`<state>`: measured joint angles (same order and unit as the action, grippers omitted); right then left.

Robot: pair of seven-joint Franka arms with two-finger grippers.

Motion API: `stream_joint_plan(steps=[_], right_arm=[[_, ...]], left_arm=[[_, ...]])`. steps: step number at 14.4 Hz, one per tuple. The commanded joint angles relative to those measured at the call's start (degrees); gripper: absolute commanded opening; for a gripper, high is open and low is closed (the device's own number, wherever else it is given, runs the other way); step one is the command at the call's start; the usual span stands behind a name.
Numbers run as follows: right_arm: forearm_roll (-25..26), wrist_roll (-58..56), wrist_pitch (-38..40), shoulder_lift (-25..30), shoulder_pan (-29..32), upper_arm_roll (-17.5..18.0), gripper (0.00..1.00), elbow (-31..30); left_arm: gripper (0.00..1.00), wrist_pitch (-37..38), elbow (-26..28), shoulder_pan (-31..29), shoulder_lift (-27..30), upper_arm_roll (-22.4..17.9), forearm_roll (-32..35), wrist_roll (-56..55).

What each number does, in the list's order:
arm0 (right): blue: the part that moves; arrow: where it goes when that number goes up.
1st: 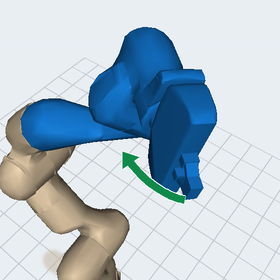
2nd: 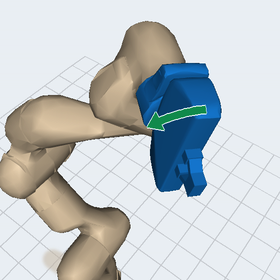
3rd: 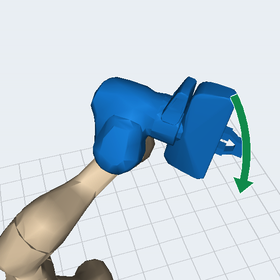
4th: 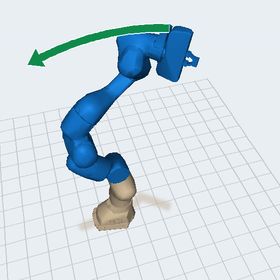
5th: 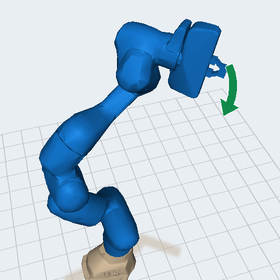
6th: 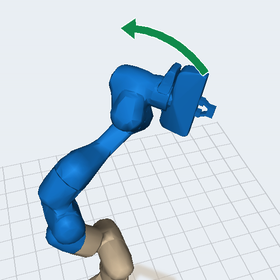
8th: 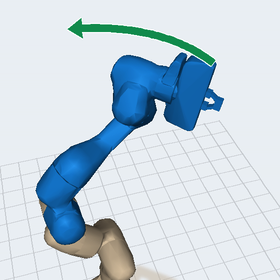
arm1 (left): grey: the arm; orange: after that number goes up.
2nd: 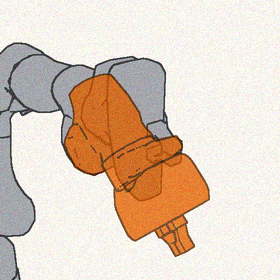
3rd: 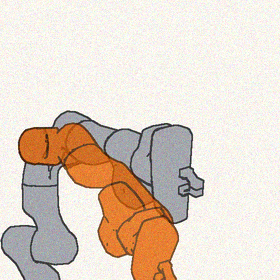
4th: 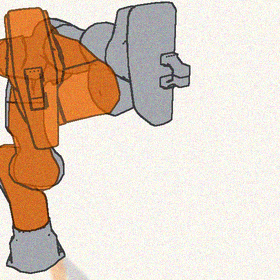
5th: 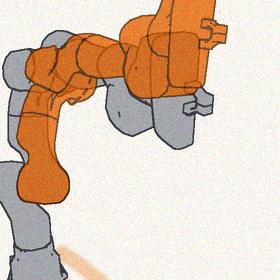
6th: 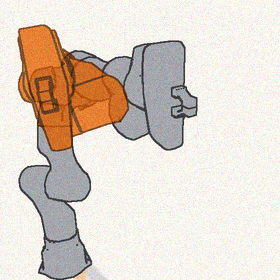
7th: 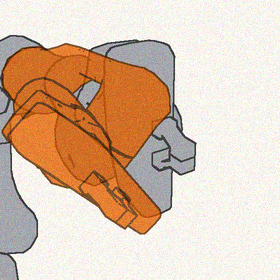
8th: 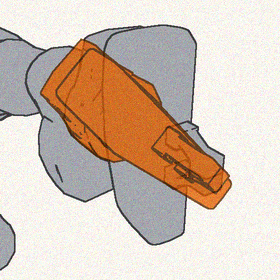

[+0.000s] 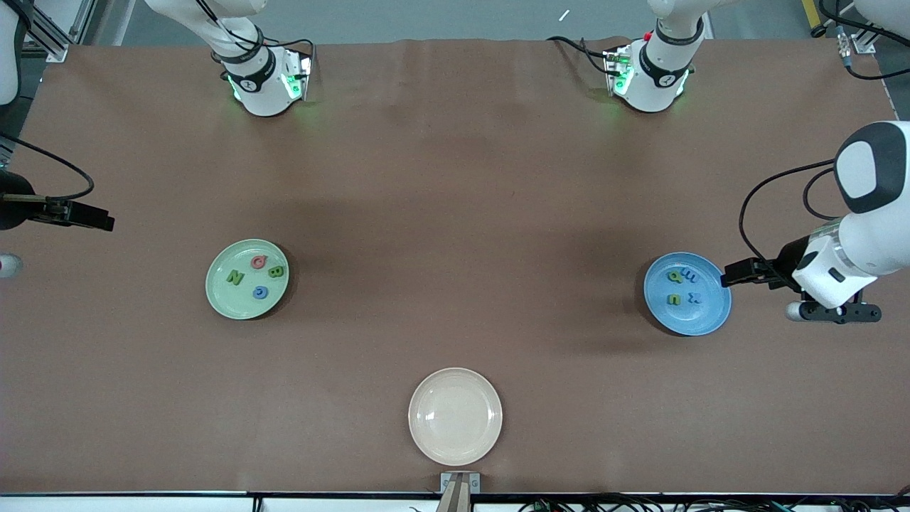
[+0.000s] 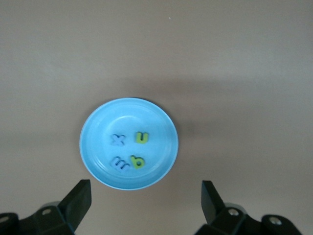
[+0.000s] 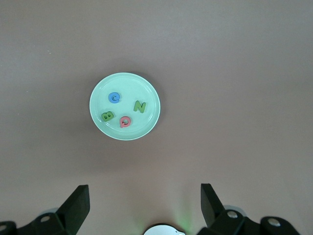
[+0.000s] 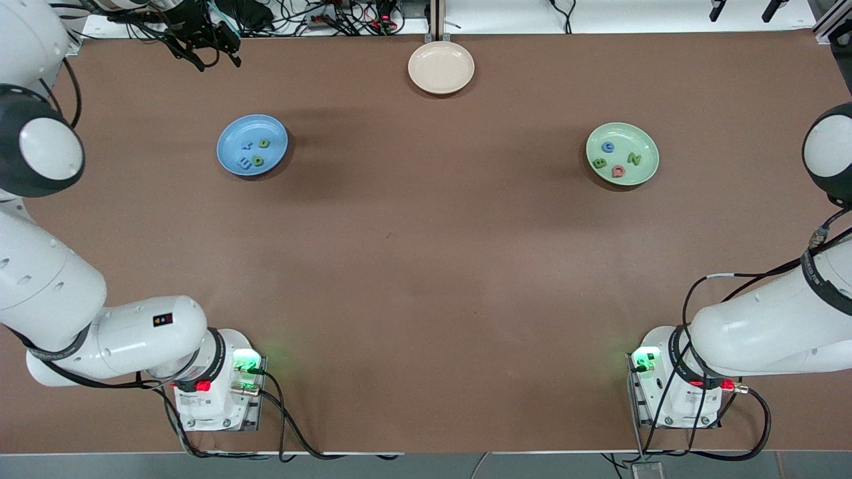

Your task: Sort upper and lower case letters into plates

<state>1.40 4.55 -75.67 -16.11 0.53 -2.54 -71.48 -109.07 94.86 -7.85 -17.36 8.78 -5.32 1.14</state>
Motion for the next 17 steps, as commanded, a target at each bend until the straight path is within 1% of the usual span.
stream_joint_plan(steps=[1,2,4,5,7,9,11,12,14,15,17], right_arm=[[-0.17,-0.51,-0.45,1.43,0.00,-0.10,1.00,-1.47],[-0.17,-0.77,-0.44,1.51,0.17,-0.10,1.00,-1.47],[-0.17,-1.30,-0.44,2.21,0.09,-0.10,1.00,-1.82],[-0.17,-2.61,-0.79,2.74,0.17,-0.10,1.00,-2.26],[-0.17,-4.55,-0.80,3.18,0.52,-0.18,1.00,-2.35],[-0.17,-7.26,-0.80,3.89,1.93,-0.10,1.00,-2.78],[-0.52,-9.12,-0.80,5.02,2.81,-0.10,1.00,-3.57],[-0.61,-9.12,-1.23,6.34,2.72,-0.10,1.00,-4.71],[-0.61,-9.12,-1.85,8.97,2.55,-0.18,1.00,-7.35],[-0.61,-9.12,-1.85,10.20,2.37,-0.27,1.00,-8.75],[-0.61,-9.12,-3.07,13.89,1.50,-0.45,1.00,-12.35]], left_arm=[[0.99,1.75,-0.38,22.99,2.41,-24.97,-4.08,0.88],[0.99,1.75,-0.47,25.32,2.60,-27.21,-4.17,0.88],[0.99,3.23,-1.25,24.64,2.42,-26.53,-4.00,0.00],[0.99,4.29,-2.21,23.33,2.07,-26.36,-3.82,0.43],[0.99,4.65,-2.49,21.92,1.72,-24.60,-3.47,0.09],[0.99,4.74,-3.19,18.94,1.63,-22.33,-3.30,0.79],[0.99,4.91,-3.63,13.07,1.11,-16.80,-2.86,0.79],[0.99,5.70,-4.59,9.38,0.67,-12.86,-1.90,0.88],[0.99,6.58,-6.26,-0.01,-0.65,-1.98,0.82,0.79],[0.99,6.41,-6.18,-2.32,-0.57,0.95,1.01,0.79],[0.99,6.06,-6.00,-3.05,-0.13,1.42,0.31,0.88]])
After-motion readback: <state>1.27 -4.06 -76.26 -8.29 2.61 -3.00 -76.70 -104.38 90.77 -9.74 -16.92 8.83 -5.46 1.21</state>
